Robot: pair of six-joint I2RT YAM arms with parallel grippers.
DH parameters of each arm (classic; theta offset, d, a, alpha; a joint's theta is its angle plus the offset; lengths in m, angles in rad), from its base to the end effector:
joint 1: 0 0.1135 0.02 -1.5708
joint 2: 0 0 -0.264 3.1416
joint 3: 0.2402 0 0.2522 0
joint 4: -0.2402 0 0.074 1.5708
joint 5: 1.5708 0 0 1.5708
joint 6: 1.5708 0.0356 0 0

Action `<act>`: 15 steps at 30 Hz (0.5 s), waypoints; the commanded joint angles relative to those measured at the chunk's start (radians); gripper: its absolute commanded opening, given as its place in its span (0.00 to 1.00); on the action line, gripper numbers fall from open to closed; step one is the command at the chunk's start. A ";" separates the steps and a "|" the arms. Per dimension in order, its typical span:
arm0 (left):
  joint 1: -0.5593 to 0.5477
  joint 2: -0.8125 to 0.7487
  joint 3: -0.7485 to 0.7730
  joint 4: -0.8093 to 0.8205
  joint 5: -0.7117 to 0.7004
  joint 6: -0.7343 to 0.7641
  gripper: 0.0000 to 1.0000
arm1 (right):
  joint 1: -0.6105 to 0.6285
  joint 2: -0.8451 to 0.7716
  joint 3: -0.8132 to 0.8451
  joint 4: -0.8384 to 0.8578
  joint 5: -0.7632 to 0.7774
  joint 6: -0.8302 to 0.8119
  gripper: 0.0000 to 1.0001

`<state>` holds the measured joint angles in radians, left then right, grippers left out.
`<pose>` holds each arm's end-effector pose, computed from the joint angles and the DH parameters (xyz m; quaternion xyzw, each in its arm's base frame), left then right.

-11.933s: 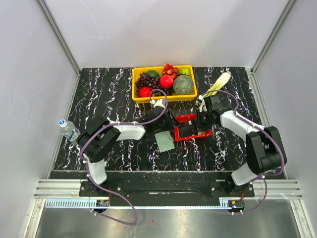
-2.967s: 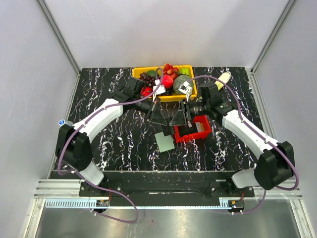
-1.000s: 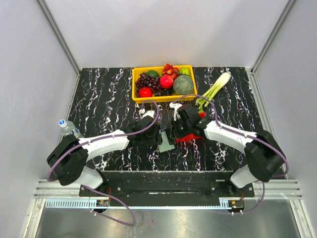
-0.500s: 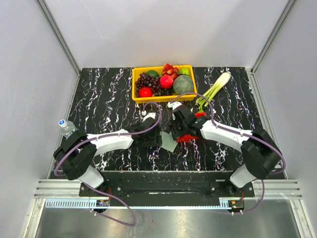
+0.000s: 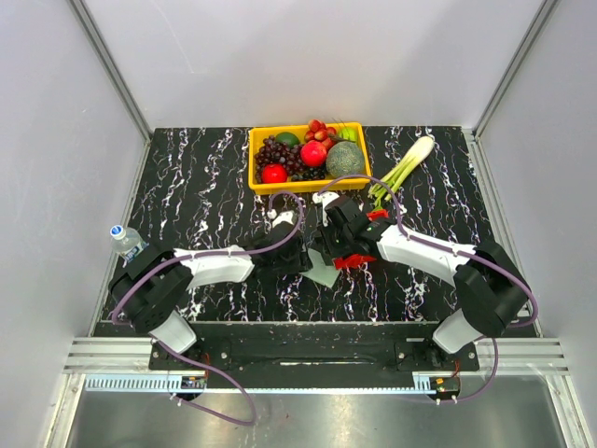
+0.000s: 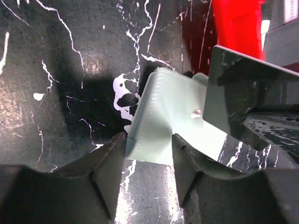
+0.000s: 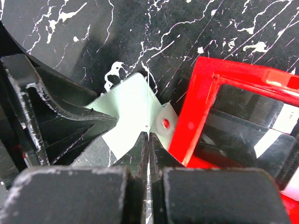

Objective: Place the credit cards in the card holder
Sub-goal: Open the card holder at the center of the board.

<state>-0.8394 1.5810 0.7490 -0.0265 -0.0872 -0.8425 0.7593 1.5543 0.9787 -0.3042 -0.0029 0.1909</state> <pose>0.2050 -0.2238 0.1539 -0.0166 0.9363 -0.2324 0.2627 0.2347 0.2229 0.2100 -0.2643 0.9030 0.1561 0.3005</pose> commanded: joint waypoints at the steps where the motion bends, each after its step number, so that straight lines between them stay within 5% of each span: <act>1: -0.004 0.013 -0.028 0.091 0.044 -0.061 0.40 | 0.005 -0.007 0.006 0.014 -0.017 0.002 0.00; 8: -0.004 0.008 0.000 0.056 0.035 0.017 0.00 | 0.003 -0.013 -0.015 0.024 -0.020 -0.002 0.00; 15: -0.003 -0.001 0.004 0.129 0.119 0.082 0.02 | 0.003 -0.023 -0.032 0.027 -0.016 -0.011 0.00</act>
<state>-0.8387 1.5871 0.7319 0.0128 -0.0494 -0.8085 0.7593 1.5528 0.9623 -0.2928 -0.0128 0.1902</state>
